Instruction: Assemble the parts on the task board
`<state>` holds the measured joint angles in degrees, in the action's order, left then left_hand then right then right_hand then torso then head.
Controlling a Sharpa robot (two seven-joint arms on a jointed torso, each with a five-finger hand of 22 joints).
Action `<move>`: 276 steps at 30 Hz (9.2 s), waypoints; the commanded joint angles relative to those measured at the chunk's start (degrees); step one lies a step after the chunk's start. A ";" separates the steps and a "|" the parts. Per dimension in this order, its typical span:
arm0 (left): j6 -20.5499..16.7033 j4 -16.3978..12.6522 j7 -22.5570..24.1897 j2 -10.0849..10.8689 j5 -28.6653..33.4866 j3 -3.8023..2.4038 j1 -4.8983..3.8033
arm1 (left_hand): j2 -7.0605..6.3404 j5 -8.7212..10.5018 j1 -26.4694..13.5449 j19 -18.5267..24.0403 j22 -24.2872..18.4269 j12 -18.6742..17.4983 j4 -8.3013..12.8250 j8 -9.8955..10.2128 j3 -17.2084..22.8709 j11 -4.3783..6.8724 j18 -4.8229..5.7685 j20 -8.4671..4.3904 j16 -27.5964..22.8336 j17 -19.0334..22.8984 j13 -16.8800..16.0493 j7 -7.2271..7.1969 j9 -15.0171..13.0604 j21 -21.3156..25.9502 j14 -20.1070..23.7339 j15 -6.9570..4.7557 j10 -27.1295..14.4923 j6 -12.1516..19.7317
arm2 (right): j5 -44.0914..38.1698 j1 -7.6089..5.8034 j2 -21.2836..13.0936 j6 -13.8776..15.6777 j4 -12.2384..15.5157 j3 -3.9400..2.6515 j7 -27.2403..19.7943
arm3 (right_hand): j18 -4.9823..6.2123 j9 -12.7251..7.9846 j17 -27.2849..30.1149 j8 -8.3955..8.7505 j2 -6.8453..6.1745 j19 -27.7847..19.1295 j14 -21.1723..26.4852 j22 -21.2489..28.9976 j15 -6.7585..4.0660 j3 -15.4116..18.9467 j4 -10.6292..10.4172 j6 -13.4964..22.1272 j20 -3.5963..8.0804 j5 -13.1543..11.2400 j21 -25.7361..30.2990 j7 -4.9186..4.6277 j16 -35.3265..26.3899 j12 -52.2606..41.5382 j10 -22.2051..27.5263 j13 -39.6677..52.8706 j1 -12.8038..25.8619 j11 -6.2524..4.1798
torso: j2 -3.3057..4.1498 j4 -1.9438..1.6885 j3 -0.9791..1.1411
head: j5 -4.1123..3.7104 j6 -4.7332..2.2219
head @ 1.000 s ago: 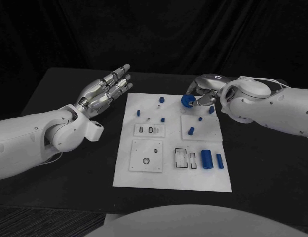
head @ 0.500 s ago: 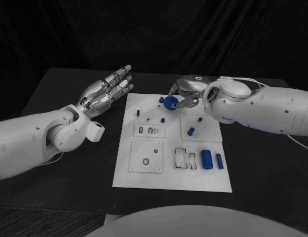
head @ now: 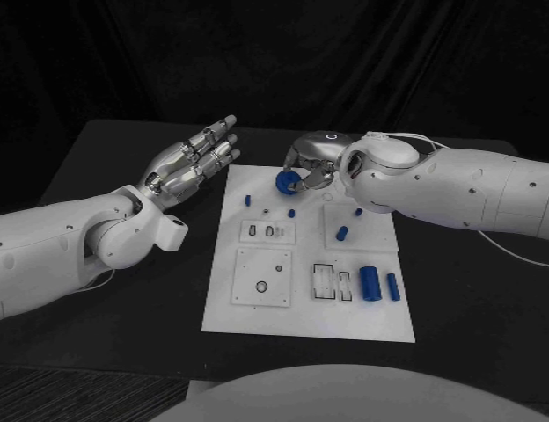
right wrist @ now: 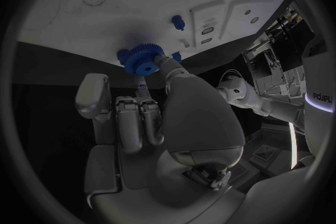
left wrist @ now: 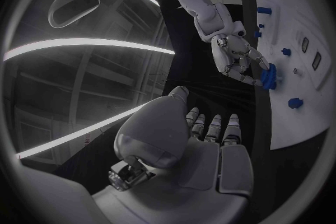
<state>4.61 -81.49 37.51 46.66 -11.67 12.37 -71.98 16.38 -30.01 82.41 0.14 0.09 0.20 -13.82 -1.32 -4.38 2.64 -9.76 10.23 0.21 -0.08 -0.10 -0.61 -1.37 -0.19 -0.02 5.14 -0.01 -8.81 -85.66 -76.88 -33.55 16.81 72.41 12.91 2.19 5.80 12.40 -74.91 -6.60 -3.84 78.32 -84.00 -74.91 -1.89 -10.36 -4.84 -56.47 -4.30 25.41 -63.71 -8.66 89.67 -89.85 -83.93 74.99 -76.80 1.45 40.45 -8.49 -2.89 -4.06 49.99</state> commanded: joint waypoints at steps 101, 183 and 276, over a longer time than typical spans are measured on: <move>0.83 -0.31 -0.03 0.81 0.01 -0.04 1.41 | -0.20 -0.45 0.30 -0.14 -0.09 -0.20 0.33 -0.14 0.97 -0.72 0.54 0.59 -0.21 0.08 0.10 0.41 -0.05 0.19 0.02 0.63 0.01 -0.15 | -0.21 0.59 -27.81 2.51 12.78 1.37 3.30 | 0.49 2.05 -15.09 1.73 0.04 0.13 -6.00 -3.02 -1.18 2.52 -3.20 11.45 1.08 -12.97 8.39 3.73 0.33 -0.15 -6.07 15.01 0.65 -1.38 | -0.55 1.08 -0.47 | -0.42 -0.95; 2.08 0.27 -0.92 0.61 0.01 -0.05 1.77 | -0.23 -0.46 0.19 -0.14 -0.09 -0.20 0.65 -0.08 1.52 -0.86 0.64 0.78 -0.21 0.08 0.10 0.46 -0.01 0.19 0.02 0.92 0.01 0.11 | -0.21 4.19 -21.65 1.99 6.49 1.29 2.94 | 0.59 5.76 -15.09 -1.81 0.25 0.42 -6.00 -3.52 -0.93 3.34 -3.69 5.91 0.84 -10.87 9.92 3.44 0.33 -0.15 -6.07 15.01 -1.11 -1.10 | -0.58 1.07 -0.52 | -0.24 0.01; 3.58 1.28 -2.84 -0.86 0.01 -0.05 3.13 | -0.16 -0.54 0.09 -0.14 -0.09 -0.20 0.94 -0.11 2.09 -1.04 0.73 0.97 -0.21 0.08 0.10 0.70 -0.04 0.19 0.02 1.16 0.01 -0.06 | -0.23 7.42 -6.17 4.60 14.57 1.10 6.89 | 0.85 10.66 -15.09 -4.27 2.04 0.76 -6.00 -4.23 -0.53 1.17 -0.23 -1.12 0.85 -3.81 13.29 3.30 0.33 -0.15 -6.07 15.01 -2.99 -0.30 | -1.58 1.44 -0.52 | 1.31 0.01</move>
<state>7.49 -80.06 34.13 45.94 -11.69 12.38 -68.91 16.38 -30.23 82.40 -0.06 0.09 0.19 -12.88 -1.32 -2.49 1.85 -9.75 10.85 0.21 -0.09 -0.06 -0.19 -1.37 -0.19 -0.03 5.94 -0.02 -8.81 -85.66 -69.64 -39.83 22.41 87.11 14.04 7.50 5.82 20.79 -74.91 -11.30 -1.92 79.04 -83.99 -74.93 -2.69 -9.08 -5.44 -57.01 -2.99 21.42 -50.78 -5.63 89.67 -89.85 -84.04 74.99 -79.38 0.74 38.87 -7.04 -3.42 -2.76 50.01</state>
